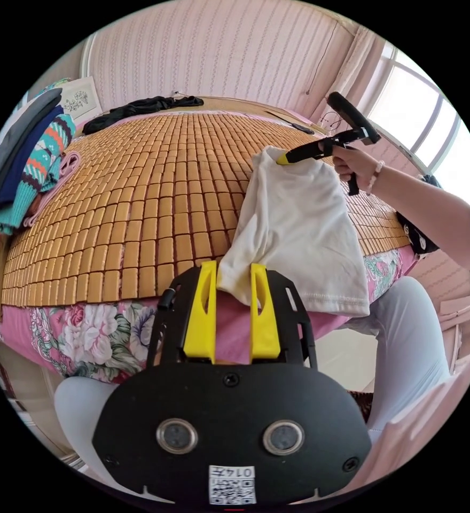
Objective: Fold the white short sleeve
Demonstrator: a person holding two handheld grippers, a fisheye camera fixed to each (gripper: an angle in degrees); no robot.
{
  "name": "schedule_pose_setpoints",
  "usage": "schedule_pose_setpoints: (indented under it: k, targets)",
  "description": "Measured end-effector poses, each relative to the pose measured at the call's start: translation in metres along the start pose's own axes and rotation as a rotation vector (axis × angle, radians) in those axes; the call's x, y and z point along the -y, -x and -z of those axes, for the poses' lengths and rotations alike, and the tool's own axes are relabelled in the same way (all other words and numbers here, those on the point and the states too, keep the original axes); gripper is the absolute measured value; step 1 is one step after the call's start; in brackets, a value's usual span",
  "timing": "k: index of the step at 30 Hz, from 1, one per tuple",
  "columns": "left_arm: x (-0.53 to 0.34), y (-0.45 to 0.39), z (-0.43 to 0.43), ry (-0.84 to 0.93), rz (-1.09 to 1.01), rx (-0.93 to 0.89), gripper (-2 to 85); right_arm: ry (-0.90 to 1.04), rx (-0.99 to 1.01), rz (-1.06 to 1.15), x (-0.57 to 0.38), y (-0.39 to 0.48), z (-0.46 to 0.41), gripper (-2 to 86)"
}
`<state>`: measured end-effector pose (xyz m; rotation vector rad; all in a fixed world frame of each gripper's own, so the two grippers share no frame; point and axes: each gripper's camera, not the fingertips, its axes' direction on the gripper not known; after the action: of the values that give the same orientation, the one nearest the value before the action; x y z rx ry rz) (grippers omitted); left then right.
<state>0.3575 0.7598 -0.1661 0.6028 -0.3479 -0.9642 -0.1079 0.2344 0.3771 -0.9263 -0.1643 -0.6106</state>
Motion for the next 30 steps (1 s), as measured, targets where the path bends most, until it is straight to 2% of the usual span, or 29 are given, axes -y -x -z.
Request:
schedule_pose_setpoints:
  k: [5, 14, 20, 25, 30]
  targets:
    - [-0.003, -0.007, 0.001, -0.015, 0.032, -0.079, 9.5, -0.082, -0.046, 0.046, -0.029, 0.038, 0.034, 2.9]
    - [-0.016, -0.042, -0.008, -0.017, -0.084, 0.028, 6.7, -0.111, -0.049, 0.059, -0.056, 0.075, 0.064, 2.9]
    - [-0.024, -0.039, -0.001, 0.003, -0.037, -0.103, -0.2, -0.216, -0.008, 0.047, -0.091, 0.102, 0.110, 3.0]
    - [-0.030, -0.062, 0.062, -0.130, -0.172, -0.178, -0.8, -0.370, -0.035, -0.046, -0.160, 0.137, 0.182, 3.0]
    - [-0.033, -0.103, 0.147, -0.267, -0.275, -0.270, -0.8, -0.598, -0.075, -0.194, -0.268, 0.183, 0.275, 3.0]
